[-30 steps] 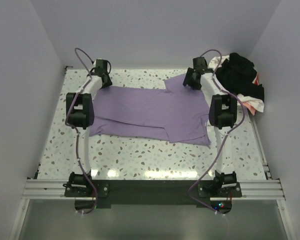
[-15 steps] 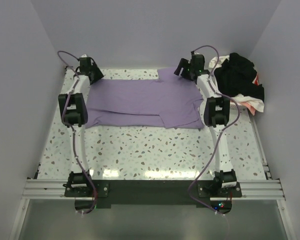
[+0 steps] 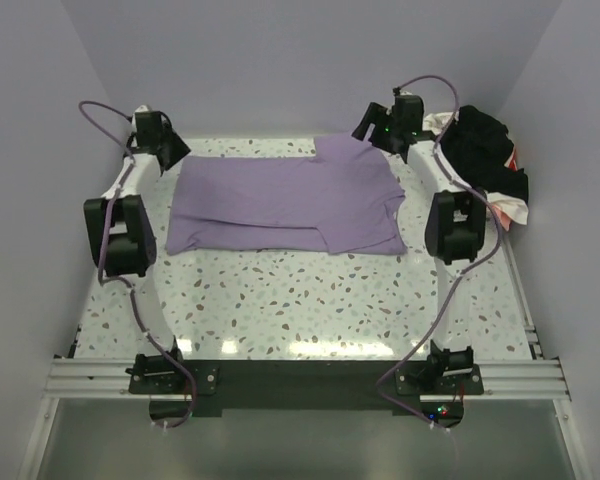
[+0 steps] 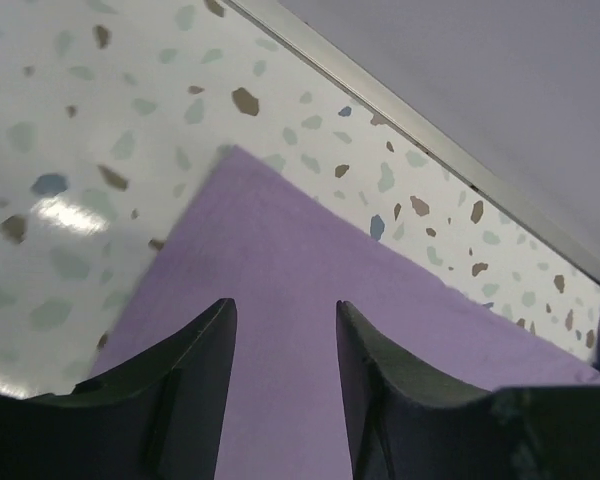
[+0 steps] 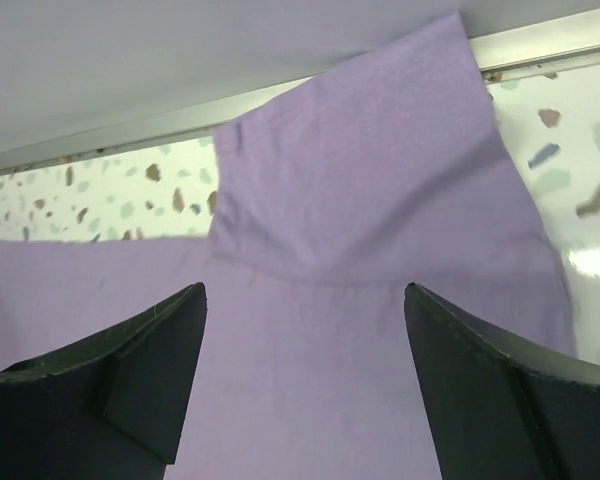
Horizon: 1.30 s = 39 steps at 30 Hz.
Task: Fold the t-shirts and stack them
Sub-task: Fold the tshirt
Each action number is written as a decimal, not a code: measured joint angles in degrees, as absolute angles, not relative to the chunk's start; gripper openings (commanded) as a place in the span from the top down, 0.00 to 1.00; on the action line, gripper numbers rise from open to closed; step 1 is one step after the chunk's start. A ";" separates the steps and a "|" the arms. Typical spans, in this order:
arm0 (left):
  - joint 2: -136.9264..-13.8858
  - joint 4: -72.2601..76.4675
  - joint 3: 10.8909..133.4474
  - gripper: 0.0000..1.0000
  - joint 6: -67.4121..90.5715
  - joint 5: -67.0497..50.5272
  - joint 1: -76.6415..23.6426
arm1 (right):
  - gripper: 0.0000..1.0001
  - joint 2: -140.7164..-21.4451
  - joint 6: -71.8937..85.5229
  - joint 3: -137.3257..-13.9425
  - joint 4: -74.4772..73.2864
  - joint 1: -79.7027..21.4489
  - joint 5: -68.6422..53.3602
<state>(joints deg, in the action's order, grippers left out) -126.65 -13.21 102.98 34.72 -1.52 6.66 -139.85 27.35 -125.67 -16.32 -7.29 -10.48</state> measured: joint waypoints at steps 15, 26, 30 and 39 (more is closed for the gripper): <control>-103.42 -23.66 75.53 0.64 46.81 17.52 6.37 | 0.38 -103.98 29.47 -86.11 -14.81 -7.29 -5.08; -110.00 -28.49 77.69 0.63 51.53 19.79 4.21 | 0.39 -103.98 29.06 -81.93 -16.23 -7.09 -3.68; -111.11 -29.02 77.78 0.63 52.31 20.08 3.92 | 0.39 -103.98 28.45 -80.82 -16.23 -6.98 -3.53; -112.60 -29.30 79.07 0.83 52.99 20.18 3.84 | 0.42 -107.55 27.31 -80.23 -16.01 -6.42 -3.73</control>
